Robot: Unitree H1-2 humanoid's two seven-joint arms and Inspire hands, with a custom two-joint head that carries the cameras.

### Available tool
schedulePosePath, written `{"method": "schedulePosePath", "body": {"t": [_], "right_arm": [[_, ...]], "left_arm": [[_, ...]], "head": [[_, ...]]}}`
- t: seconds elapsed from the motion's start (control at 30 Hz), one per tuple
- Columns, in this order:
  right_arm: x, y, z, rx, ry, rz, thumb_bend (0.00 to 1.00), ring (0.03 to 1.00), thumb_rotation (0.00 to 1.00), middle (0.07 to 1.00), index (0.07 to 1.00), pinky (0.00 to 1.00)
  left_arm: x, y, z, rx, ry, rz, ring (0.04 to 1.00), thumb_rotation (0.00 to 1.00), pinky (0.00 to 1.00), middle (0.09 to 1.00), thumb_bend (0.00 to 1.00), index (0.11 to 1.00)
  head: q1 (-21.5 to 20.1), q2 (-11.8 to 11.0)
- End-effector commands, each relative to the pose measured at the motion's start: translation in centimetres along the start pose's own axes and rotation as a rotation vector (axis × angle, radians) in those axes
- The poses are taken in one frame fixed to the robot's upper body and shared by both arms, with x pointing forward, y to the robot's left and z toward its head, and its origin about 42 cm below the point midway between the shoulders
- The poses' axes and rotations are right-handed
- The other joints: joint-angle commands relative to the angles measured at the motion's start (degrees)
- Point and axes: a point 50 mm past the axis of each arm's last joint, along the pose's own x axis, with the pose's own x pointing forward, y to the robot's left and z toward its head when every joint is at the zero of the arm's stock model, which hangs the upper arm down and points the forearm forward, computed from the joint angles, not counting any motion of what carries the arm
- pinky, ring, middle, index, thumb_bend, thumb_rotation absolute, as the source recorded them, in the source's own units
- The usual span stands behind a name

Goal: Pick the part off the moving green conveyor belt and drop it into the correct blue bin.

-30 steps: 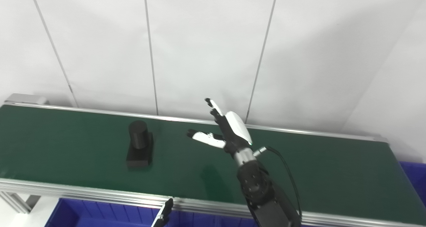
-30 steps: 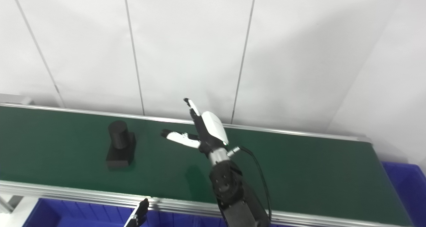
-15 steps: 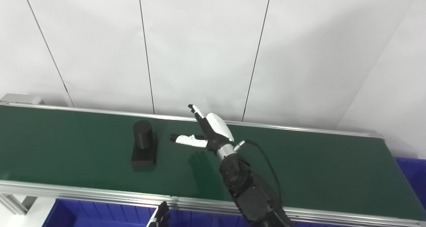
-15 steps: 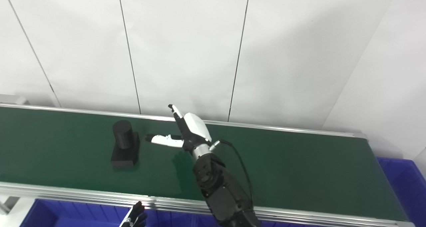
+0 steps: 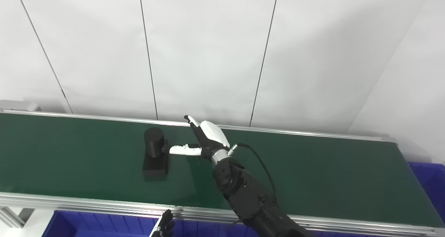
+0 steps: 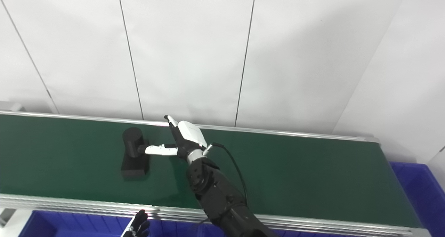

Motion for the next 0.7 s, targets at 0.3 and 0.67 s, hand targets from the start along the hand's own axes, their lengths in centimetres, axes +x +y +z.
{"method": "schedulePosePath", "body": {"t": [0.3,0.67], "right_arm": [[1.9,-1.5,4.1,-0.018,-0.083,-0.025,1.00,0.937,0.73,0.965,1.000,0.91],[2.7,-0.7,3.9,0.012,-0.064,0.005,1.00,0.925,0.55,0.945,0.978,0.91]], "left_arm": [[-0.2,-0.7,1.0,0.035,-0.052,-0.002,1.000,1.00,0.97,0.998,0.88,0.978],[-0.4,-1.7,1.2,0.100,-0.054,0.001,0.984,1.00,0.95,1.000,0.85,0.992]], "head": [[1.7,0.3],[3.1,0.9]]}}
